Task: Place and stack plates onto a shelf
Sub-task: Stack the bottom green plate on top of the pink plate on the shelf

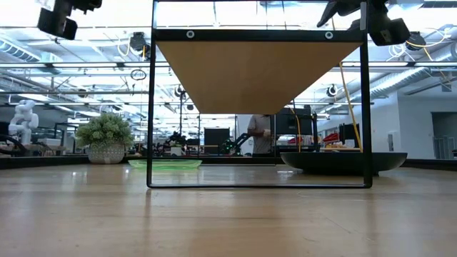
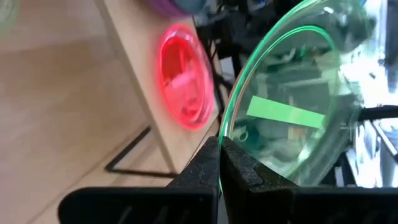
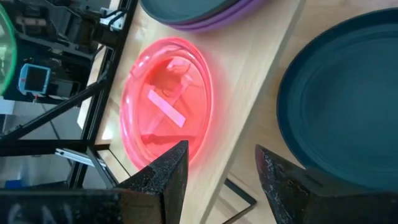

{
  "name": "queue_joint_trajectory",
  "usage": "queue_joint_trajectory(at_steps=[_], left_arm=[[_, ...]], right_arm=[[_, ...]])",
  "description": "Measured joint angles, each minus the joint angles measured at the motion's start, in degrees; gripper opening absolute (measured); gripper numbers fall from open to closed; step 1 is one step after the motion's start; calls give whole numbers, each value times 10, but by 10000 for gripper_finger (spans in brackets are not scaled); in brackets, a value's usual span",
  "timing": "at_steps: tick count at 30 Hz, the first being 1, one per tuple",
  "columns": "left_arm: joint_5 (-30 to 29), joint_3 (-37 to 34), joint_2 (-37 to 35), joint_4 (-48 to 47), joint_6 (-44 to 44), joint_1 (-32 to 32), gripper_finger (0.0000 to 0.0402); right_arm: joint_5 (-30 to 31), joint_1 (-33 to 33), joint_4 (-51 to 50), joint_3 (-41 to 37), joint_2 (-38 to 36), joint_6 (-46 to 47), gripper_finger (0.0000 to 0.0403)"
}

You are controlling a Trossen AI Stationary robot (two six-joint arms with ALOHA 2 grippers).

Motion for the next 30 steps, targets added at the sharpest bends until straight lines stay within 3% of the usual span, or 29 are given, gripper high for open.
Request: queue_joint_trajectory(at_steps=[8,23,30], left_arm=[[10,56,13,-9,39,63,3],[138,117,139,1,76,142,3],[138,126,191,9,95,151,3]], right_arm=[[0,1,-21,0,0,-1,169],[-4,2,-45,0,0,-17,169],[-35,2,-65,0,0,-22,169]])
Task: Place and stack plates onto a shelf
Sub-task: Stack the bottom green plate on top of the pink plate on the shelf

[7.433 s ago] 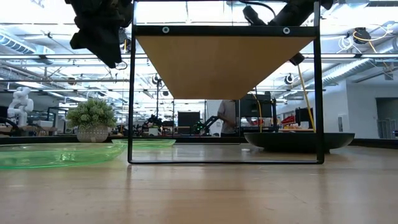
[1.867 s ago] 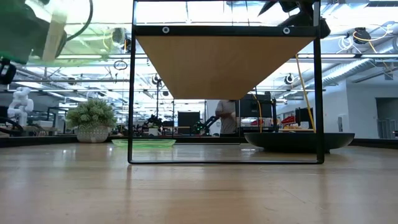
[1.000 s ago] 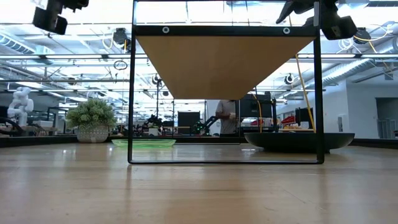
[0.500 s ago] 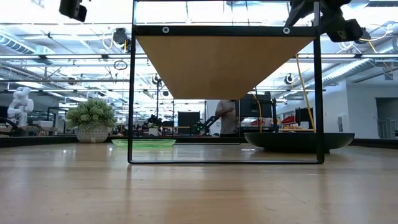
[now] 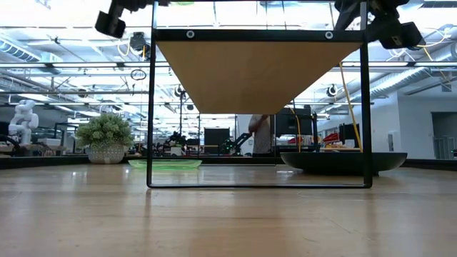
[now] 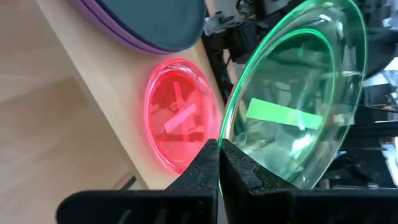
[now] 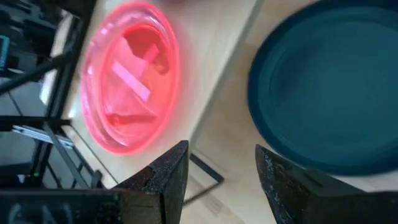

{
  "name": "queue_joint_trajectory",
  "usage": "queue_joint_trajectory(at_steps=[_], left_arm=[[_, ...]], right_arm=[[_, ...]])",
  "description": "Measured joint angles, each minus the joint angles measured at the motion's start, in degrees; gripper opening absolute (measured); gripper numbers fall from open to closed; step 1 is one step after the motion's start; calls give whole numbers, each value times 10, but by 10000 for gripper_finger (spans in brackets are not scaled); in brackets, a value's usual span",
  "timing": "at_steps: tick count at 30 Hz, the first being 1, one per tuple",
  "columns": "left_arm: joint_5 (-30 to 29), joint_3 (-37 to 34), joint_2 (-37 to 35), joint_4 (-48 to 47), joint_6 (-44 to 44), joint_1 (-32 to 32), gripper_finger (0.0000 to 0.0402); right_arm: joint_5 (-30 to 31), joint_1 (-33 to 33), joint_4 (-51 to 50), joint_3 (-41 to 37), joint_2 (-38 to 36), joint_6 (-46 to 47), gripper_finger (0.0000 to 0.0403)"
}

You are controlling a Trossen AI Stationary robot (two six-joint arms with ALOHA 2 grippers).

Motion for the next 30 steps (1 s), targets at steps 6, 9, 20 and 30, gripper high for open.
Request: queue_joint_trajectory(at_steps=[6,9,20,30], left_arm=[[-10,0,53,50,13,1,3],[-15,0,82,79,13,1,3],[-36,0,151,108,17,-2,3],[-46,0,156,106,29,-4,3]], right_arm=[[-29,0,-16,0,0,5,169],[-30,0,-16,0,0,6,169],[-61,0,-46,0,0,6,169],[-58,0,-57,0,0,6,169]])
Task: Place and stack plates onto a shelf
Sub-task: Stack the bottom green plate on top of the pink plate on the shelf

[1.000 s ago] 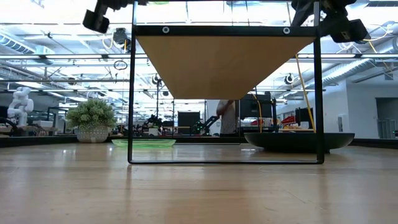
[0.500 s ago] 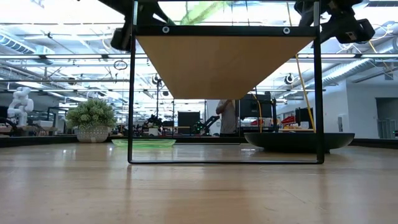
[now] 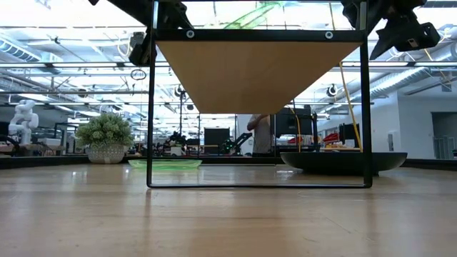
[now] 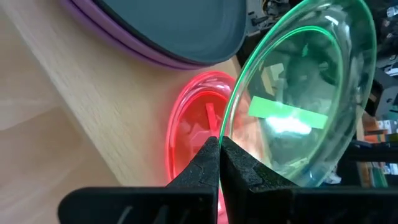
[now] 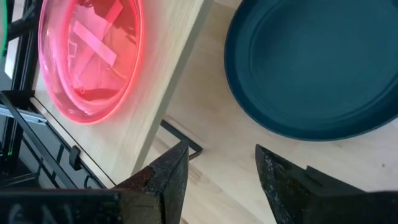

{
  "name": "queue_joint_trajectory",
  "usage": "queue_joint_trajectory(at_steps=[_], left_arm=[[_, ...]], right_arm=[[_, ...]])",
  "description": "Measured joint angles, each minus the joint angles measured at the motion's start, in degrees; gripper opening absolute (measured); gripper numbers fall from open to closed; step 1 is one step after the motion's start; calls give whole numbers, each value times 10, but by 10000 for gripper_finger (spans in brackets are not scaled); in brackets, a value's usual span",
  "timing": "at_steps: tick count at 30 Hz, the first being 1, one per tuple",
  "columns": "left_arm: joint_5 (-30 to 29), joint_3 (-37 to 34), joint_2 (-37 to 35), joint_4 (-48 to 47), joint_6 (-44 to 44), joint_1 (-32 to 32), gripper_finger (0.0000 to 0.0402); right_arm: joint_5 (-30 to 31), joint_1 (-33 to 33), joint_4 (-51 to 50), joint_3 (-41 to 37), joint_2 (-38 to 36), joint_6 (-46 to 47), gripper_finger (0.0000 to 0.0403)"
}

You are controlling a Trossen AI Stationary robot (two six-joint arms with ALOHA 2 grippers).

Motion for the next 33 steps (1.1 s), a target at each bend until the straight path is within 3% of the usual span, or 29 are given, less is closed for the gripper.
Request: queue_joint_trajectory(at_steps=[33], left_arm=[[-4,-1,37,-19,-23,-35,20]], right_arm=[[3,0,-7,0,0,-1,169]])
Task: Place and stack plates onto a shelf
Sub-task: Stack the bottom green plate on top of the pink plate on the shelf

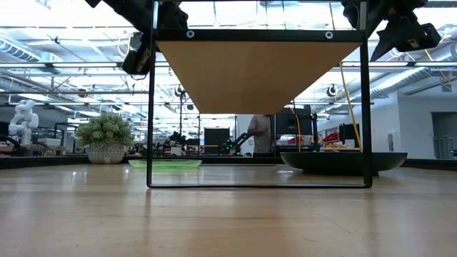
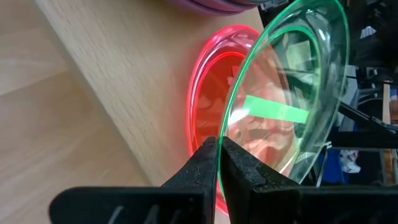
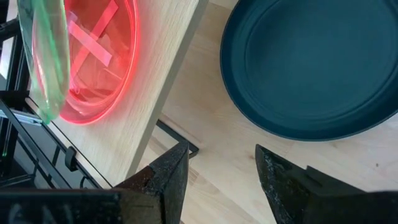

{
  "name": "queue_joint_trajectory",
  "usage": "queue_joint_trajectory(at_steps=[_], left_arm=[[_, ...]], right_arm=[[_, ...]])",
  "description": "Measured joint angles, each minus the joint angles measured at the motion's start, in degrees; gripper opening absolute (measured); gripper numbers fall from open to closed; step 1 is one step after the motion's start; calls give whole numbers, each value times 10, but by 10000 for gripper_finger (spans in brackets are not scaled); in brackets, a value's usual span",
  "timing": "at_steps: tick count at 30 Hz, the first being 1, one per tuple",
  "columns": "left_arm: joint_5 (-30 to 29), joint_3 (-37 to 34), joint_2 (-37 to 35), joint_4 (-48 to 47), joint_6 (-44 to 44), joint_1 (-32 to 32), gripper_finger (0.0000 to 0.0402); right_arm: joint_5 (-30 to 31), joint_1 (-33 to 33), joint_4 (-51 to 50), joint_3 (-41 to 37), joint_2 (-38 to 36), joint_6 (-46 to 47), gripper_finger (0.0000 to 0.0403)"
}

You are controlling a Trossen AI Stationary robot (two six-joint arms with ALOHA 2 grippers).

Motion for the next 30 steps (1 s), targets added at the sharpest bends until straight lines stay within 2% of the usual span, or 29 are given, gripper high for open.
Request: queue_joint_trajectory(at_steps=[16,24,30], left_arm=[[10,0,0,2,1,0,23],[10,0,0,-8,-6,0,82],[10,0,0,-11,-6,0,94]], right_arm=[[0,0,0,0,0,-3,169],[0,0,0,0,0,-3,169],[0,0,0,0,0,-3,169]])
